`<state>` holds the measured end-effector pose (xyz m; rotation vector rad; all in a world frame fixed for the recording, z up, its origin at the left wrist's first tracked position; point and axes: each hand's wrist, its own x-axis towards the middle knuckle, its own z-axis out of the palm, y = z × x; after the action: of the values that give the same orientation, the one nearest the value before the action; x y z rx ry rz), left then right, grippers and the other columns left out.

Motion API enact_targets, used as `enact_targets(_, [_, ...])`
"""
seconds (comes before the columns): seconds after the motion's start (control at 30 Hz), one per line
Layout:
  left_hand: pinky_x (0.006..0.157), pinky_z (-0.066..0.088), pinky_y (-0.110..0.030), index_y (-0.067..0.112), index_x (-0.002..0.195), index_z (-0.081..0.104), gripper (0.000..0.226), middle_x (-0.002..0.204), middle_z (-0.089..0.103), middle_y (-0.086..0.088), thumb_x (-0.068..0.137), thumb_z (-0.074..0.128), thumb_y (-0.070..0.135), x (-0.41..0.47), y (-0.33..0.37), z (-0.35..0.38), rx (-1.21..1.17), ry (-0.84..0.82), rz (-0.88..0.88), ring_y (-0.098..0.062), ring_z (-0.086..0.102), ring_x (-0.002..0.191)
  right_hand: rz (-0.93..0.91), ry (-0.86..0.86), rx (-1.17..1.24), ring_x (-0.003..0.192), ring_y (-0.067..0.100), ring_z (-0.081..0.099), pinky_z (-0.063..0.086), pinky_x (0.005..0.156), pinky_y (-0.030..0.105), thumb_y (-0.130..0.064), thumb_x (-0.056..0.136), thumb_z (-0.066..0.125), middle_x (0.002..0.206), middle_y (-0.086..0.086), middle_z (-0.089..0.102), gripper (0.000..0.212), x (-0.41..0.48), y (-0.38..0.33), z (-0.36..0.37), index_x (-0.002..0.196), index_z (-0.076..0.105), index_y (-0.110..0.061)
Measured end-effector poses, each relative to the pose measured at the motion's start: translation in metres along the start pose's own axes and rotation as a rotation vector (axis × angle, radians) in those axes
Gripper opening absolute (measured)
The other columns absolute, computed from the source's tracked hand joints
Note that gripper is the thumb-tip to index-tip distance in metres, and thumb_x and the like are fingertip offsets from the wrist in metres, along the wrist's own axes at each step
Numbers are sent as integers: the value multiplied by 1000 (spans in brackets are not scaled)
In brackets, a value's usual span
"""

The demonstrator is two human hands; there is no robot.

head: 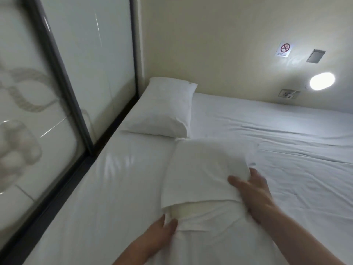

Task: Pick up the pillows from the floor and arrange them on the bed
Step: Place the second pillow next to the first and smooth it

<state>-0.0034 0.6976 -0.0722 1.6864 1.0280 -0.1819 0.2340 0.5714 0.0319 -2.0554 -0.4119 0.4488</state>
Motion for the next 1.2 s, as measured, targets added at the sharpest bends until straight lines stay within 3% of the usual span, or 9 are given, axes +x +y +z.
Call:
enact_targets(0.13, [64, 52, -19, 23, 148, 30, 69, 125, 58, -6, 89, 52, 52, -15, 5, 25, -266, -124, -102, -17, 63, 86, -77, -202, -24, 98, 25, 68, 56, 91, 45, -28, 60, 79, 111, 3, 69, 67, -24, -75, 29, 123, 57, -34])
enact_targets(0.23, [73, 46, -30, 24, 142, 42, 51, 120, 62, -8, 94, 54, 34, -17, -3, -21, -458, 104, -132, -22, 61, 91, 10, -596, -13, 114, 30, 60, 51, 99, 45, -13, 69, 77, 128, 10, 60, 77, -55, -89, 83, 139, 47, -23])
enact_targets(0.37, [83, 47, -37, 13, 109, 67, 38, 100, 70, -11, 90, 54, 43, -30, -3, -107, -690, 338, -89, -27, 63, 85, 74, -1067, 284, 98, 25, 70, 55, 89, 37, -18, 77, 74, 108, 7, 73, 57, -72, -102, 102, 131, 56, -14])
enact_targets(0.53, [80, 43, -35, 13, 120, 61, 53, 121, 65, -10, 91, 46, 55, -68, -7, -179, -568, 417, -123, -27, 62, 107, 120, -632, 217, 95, 26, 70, 49, 85, 40, -29, 91, 63, 107, 10, 74, 36, -36, -45, 56, 122, 64, -11])
enact_targets(0.6, [98, 35, -41, 10, 140, 43, 61, 145, 45, -12, 93, 48, 49, -76, -26, -191, -416, 494, -162, -30, 42, 132, 252, -525, 89, 93, 30, 68, 48, 81, 40, -30, 91, 63, 105, 10, 72, 38, -26, 10, 46, 121, 62, -9])
enact_targets(0.87, [107, 31, -36, 5, 145, 30, 73, 153, 33, -13, 90, 56, 46, -70, -94, -162, -227, 459, -265, -29, 37, 137, 414, -564, -11, 100, 29, 66, 50, 78, 41, -47, 85, 66, 116, 8, 65, 55, -45, 69, 91, 129, 56, -17])
enact_targets(1.0, [108, 34, -38, 15, 151, 11, 111, 153, 33, -12, 70, 64, 70, -57, -123, -144, -366, 473, -346, -31, 40, 135, 438, -596, -57, 114, 33, 57, 45, 94, 48, -64, 72, 70, 131, 11, 56, 79, -57, 59, 146, 131, 48, -16])
enact_targets(1.1, [104, 35, -36, 13, 147, 24, 114, 147, 44, -11, 61, 71, 71, -35, -128, -130, -459, 547, -284, -28, 47, 129, 364, -485, 43, 100, 32, 66, 51, 97, 47, -51, 64, 84, 112, 19, 69, 74, -60, 53, 181, 116, 64, -3])
enact_targets(1.2, [102, 44, -42, 16, 122, 55, 75, 119, 66, -6, 65, 69, 62, -16, -114, -129, -399, 645, -132, -25, 62, 108, 273, -322, 51, 87, 25, 69, 54, 89, 43, -30, 72, 83, 96, 19, 75, 43, -67, 45, 187, 103, 73, -2])
